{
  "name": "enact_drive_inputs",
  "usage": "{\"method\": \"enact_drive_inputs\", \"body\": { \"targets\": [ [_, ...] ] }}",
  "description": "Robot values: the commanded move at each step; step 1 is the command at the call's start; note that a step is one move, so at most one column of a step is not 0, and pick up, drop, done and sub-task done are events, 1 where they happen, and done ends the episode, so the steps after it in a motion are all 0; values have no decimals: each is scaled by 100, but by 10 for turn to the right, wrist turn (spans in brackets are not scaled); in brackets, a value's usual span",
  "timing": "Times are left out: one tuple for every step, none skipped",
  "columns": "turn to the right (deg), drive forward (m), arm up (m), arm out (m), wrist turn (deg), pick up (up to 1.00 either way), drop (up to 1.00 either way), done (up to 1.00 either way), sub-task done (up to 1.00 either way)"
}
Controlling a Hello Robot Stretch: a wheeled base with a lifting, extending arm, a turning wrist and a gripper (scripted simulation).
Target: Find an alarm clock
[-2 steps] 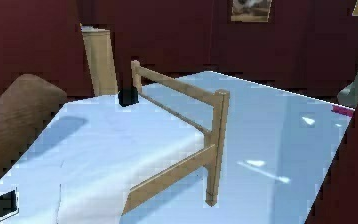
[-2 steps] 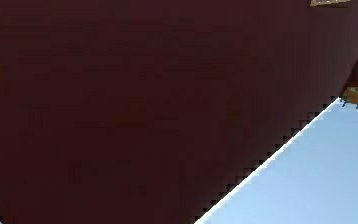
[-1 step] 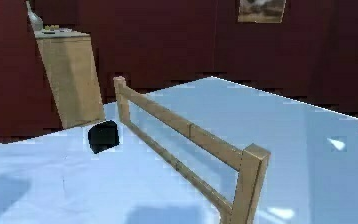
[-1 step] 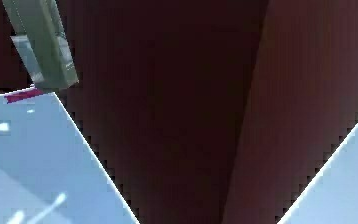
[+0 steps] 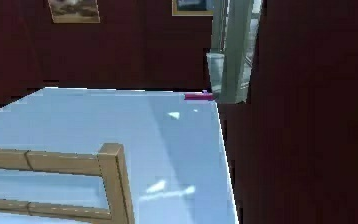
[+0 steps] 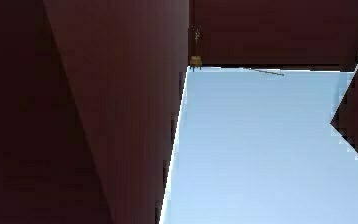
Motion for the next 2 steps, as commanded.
{"method": "enact_drive_inputs", "body": {
  "targets": [
    [60,0,0,0,0,0,0,0,0],
    [0,75,0,0,0,0,0,0,0]
  ]
}}
